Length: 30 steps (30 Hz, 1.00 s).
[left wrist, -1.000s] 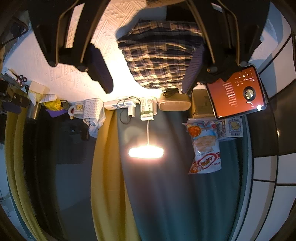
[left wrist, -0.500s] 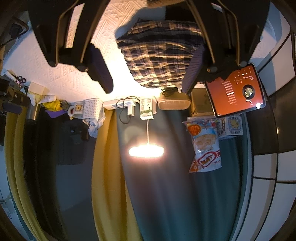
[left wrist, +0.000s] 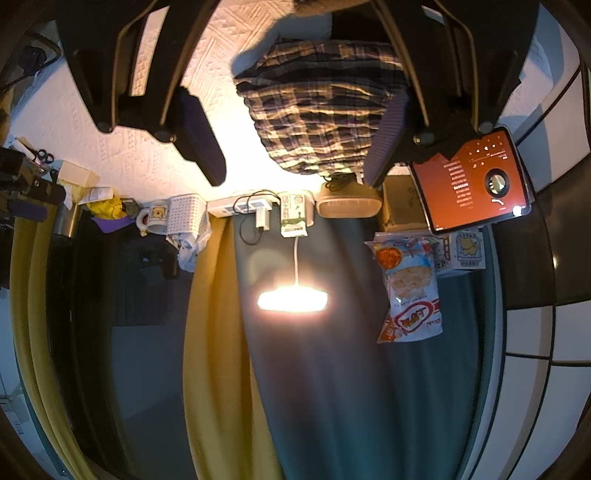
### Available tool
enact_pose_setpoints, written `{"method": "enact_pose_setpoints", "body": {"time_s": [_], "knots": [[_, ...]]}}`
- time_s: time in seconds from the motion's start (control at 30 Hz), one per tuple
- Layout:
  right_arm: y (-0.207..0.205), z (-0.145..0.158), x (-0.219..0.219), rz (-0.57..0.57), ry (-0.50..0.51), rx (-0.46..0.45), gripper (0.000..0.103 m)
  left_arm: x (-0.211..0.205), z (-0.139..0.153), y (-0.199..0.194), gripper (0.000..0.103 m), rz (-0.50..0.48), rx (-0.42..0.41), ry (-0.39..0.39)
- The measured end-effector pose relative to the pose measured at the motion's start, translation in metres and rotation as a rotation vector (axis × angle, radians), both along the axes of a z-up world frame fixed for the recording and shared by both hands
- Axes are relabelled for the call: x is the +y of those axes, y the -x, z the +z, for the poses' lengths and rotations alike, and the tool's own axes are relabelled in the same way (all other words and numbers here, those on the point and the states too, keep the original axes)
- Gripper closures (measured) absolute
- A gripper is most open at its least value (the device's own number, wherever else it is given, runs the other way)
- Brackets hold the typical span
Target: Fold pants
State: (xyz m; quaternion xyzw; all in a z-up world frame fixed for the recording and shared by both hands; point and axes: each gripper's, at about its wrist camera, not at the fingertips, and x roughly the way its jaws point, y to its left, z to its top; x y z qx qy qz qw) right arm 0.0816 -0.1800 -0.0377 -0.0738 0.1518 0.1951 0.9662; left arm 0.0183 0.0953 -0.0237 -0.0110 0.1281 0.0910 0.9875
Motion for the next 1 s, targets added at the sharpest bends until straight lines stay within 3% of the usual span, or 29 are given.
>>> {"method": "enact_pose_setpoints", "body": {"time_s": [1.0], "knots": [[-0.0014, -0.0008, 0.0013, -0.005, 0.001, 0.010, 0.025, -0.0013, 0.0015, 0.0040, 0.025, -0.034, -0.015, 0.011]]}}
